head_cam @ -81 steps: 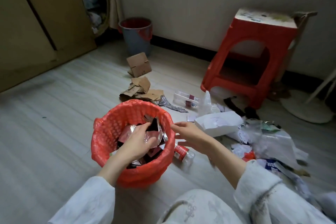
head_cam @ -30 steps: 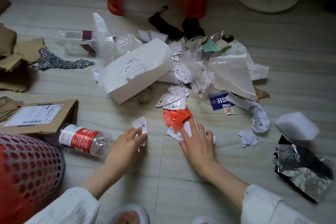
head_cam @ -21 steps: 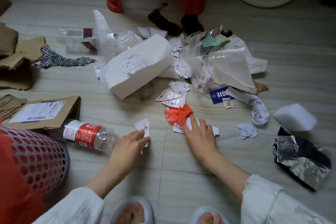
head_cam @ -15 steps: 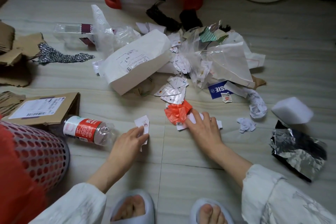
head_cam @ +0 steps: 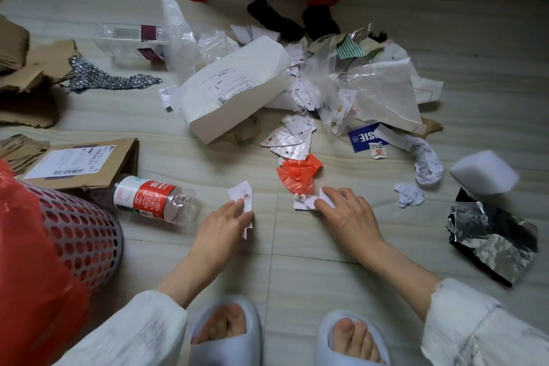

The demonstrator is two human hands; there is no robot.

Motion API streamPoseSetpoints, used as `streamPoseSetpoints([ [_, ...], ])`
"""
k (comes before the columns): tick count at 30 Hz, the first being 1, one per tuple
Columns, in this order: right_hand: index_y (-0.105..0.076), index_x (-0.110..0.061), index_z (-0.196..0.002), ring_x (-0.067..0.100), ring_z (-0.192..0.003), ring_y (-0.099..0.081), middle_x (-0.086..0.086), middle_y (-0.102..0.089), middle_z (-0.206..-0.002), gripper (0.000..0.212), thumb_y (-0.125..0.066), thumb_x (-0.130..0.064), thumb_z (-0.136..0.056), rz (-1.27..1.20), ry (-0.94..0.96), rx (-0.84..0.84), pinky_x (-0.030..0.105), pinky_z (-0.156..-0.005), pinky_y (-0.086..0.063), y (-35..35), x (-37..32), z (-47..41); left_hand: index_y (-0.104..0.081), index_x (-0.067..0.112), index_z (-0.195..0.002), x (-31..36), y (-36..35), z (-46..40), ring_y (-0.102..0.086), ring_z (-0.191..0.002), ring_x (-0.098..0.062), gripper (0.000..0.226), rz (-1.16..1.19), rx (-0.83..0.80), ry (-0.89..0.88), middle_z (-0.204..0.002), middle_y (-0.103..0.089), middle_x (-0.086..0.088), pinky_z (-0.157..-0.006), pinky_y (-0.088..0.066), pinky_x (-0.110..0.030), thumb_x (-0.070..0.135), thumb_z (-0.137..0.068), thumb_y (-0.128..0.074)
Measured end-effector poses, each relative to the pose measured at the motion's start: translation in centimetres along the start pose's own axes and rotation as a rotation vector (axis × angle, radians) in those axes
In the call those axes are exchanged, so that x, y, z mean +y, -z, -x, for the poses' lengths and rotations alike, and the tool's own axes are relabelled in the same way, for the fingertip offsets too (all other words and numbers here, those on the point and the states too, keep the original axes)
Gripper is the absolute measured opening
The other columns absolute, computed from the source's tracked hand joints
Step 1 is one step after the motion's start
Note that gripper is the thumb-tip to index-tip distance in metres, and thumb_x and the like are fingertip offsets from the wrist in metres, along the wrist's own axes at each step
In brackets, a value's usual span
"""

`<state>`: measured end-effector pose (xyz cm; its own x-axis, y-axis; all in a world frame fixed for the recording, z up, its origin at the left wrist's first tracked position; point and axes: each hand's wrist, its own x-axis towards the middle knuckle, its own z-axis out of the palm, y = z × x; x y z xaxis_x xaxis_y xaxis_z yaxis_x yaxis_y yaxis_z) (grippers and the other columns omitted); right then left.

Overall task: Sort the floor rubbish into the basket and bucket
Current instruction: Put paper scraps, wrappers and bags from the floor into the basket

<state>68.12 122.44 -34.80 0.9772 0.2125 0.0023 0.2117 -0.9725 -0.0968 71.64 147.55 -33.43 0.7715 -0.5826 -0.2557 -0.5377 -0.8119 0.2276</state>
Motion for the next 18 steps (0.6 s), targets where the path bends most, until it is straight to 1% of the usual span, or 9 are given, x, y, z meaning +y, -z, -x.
streamPoseSetpoints([
  [2, -0.052, -0.025, -0.092, 0.027, -0.087, -0.064, 0.006, -0.068, -0.104, 0.023, -0.051, -0.015, -0.071, 0.000, 0.059, -0.040, 0.028, -0.053, -0.045, -0.2, -0.5, 0.4, -0.058, 0.014, -0.070, 0.1, -0.2, 0.4, -0.060, -0.068, -0.027, 0.041, -0.007, 0.020, -0.012, -0.075, -0.056, -0.006, -0.039, -0.041, -0.026, 0.003, -0.035, -0.077],
  [3, -0.050, -0.025, -0.095, 0.026, -0.093, -0.063, 0.006, -0.066, -0.109, 0.029, -0.060, -0.015, -0.070, -0.010, 0.089, -0.080, 0.029, -0.055, -0.045, -0.4, -0.8, 0.6, -0.058, 0.014, -0.072, 0.1, -0.4, 0.6, -0.059, -0.072, -0.026, 0.042, -0.008, 0.031, -0.019, -0.079, -0.058, -0.008, -0.040, -0.043, -0.027, 0.004, -0.036, -0.077],
  [4, -0.049, -0.025, -0.098, 0.026, -0.098, -0.062, 0.006, -0.065, -0.113, 0.037, -0.068, -0.020, -0.068, -0.029, 0.101, -0.133, 0.030, -0.058, -0.047, -0.4, -1.1, 0.8, -0.059, 0.013, -0.074, 0.1, -0.5, 0.8, -0.056, -0.078, -0.025, 0.043, -0.006, 0.037, -0.024, -0.083, -0.060, -0.009, -0.040, -0.045, -0.028, 0.006, -0.036, -0.079],
  [5, -0.049, -0.025, -0.103, 0.027, -0.101, -0.062, 0.007, -0.064, -0.115, 0.041, -0.070, -0.029, -0.068, -0.050, 0.093, -0.165, 0.031, -0.062, -0.048, -0.2, -1.4, 0.8, -0.061, 0.012, -0.075, 0.0, -0.6, 0.8, -0.053, -0.082, -0.024, 0.047, -0.005, 0.031, -0.027, -0.085, -0.062, -0.010, -0.041, -0.047, -0.028, 0.009, -0.034, -0.083],
  [7, -0.050, -0.025, -0.113, 0.025, -0.103, -0.062, 0.005, -0.063, -0.118, 0.045, -0.057, -0.045, -0.074, -0.096, 0.032, -0.161, 0.034, -0.069, -0.050, 0.3, -1.9, 0.8, -0.064, 0.013, -0.076, -0.2, -0.6, 0.7, -0.060, -0.080, -0.024, 0.056, -0.006, 0.001, -0.019, -0.086, -0.065, -0.010, -0.041, -0.049, -0.026, 0.018, -0.026, -0.089],
  [9, -0.052, -0.022, -0.120, 0.022, -0.103, -0.060, 0.002, -0.062, -0.119, 0.052, -0.045, -0.050, -0.077, -0.147, -0.070, -0.183, 0.034, -0.072, -0.049, 1.1, -2.4, 0.5, -0.063, 0.014, -0.082, -0.4, -0.6, 0.6, -0.067, -0.071, -0.024, 0.065, 0.024, -0.013, -0.005, -0.084, -0.066, -0.008, -0.043, -0.049, -0.024, 0.023, -0.024, -0.090],
  [12, -0.054, -0.014, -0.124, 0.026, -0.103, -0.059, 0.003, -0.061, -0.118, 0.057, -0.042, -0.045, -0.077, -0.190, -0.193, -0.215, 0.036, -0.076, -0.048, 1.7, -2.5, 0.0, -0.057, 0.013, -0.101, -0.3, -0.7, 0.6, -0.067, -0.073, -0.027, 0.081, 0.026, 0.004, 0.032, -0.089, -0.066, -0.009, -0.048, -0.047, -0.026, 0.024, -0.027, -0.089],
  [15, -0.041, -0.017, -0.132, 0.026, -0.115, -0.044, 0.004, -0.047, -0.125, 0.053, -0.052, -0.035, -0.084, -0.149, -0.278, -0.421, 0.037, -0.089, -0.037, 1.7, -1.9, -1.0, -0.057, 0.011, -0.107, -0.1, -1.0, 0.6, -0.065, -0.074, -0.027, 0.098, -0.036, -0.017, 0.061, -0.091, -0.063, -0.007, -0.050, -0.045, -0.026, 0.030, -0.014, -0.083],
  [18, -0.041, -0.015, -0.126, 0.026, -0.119, -0.042, 0.006, -0.045, -0.126, 0.050, -0.059, -0.031, -0.083, -0.146, -0.355, -0.558, 0.037, -0.092, -0.034, 1.7, -1.7, -2.2, -0.056, 0.015, -0.107, -0.1, -1.4, 0.7, -0.060, -0.086, -0.024, 0.098, -0.050, -0.026, 0.073, -0.100, -0.063, -0.005, -0.057, -0.046, -0.027, 0.034, -0.014, -0.081],
])
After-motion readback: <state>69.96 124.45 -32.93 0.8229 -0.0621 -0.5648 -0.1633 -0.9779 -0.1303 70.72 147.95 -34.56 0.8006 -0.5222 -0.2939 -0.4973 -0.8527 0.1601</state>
